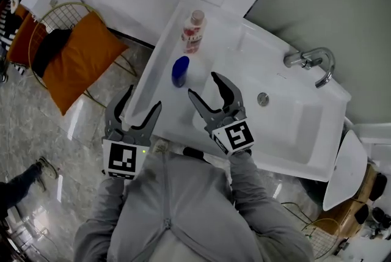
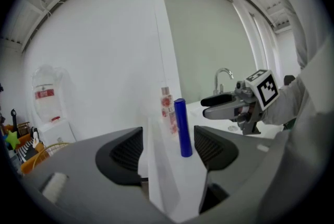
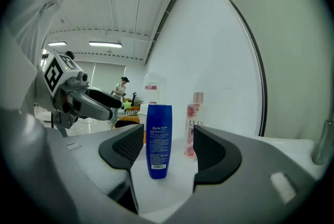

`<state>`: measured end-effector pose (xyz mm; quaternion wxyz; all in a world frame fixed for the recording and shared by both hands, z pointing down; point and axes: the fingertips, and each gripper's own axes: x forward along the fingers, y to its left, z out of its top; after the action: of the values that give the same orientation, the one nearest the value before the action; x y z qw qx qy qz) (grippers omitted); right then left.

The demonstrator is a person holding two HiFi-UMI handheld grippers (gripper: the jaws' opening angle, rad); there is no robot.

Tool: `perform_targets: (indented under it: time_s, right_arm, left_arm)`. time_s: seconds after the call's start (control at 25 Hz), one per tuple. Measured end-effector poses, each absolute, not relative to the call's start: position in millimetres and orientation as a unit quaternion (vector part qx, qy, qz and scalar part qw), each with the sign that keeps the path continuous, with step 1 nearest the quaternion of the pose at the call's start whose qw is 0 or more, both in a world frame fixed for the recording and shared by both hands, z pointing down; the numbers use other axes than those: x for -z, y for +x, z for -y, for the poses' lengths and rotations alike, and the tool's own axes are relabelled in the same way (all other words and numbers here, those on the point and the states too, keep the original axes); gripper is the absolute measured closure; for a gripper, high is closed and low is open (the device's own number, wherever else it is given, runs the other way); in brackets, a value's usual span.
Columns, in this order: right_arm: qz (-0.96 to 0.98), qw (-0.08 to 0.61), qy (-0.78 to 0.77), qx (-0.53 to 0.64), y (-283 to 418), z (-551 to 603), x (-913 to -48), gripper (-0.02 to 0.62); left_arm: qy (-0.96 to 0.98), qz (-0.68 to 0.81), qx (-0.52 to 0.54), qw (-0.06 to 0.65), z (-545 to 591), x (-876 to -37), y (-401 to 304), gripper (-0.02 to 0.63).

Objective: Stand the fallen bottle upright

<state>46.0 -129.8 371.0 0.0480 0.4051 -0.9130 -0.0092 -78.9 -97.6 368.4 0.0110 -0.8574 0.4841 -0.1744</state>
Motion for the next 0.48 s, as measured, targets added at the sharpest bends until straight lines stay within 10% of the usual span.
perform_targets:
  time_s: [0.48]
  right_arm:
    - [0.863,0.019,0.504,0.016,94.2,94.9,-342.9,0.318]
  left_arm:
    - [-0.879,-0.452,0.147,0.022,105.9,-361.3,-68.4,0.268]
